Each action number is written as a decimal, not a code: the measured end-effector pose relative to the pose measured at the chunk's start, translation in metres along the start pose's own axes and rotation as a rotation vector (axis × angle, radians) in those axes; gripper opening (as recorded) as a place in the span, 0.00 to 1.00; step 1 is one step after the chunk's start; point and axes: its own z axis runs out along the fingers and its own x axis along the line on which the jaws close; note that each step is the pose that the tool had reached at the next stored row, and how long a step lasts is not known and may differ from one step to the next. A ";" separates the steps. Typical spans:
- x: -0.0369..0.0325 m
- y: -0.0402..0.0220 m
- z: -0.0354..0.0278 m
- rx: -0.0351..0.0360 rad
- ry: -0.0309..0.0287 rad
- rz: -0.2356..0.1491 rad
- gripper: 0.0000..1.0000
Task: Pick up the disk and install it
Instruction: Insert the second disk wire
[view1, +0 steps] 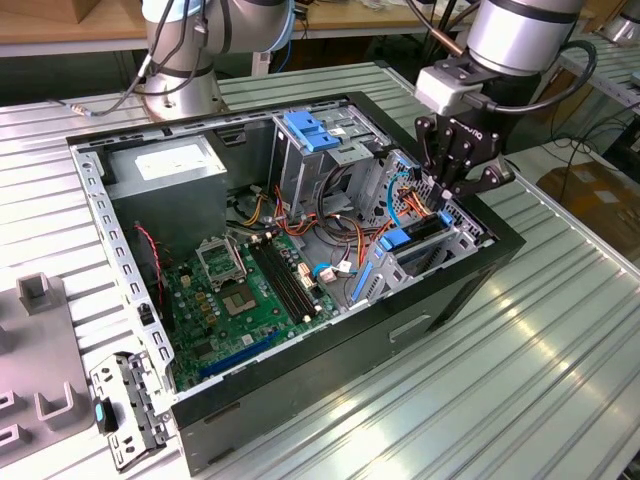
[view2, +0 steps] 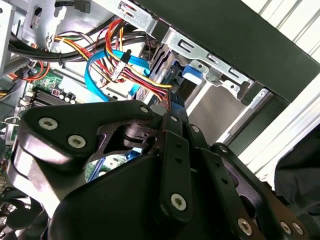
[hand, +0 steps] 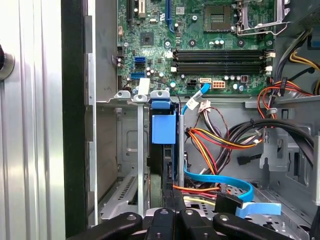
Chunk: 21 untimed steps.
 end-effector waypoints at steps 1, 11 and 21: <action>0.0000 0.0000 -0.0002 0.0000 0.0000 0.000 0.11; 0.0002 -0.0001 -0.0023 0.0000 -0.0001 0.000 0.11; 0.0003 -0.0001 -0.0042 0.0000 -0.0001 0.000 0.11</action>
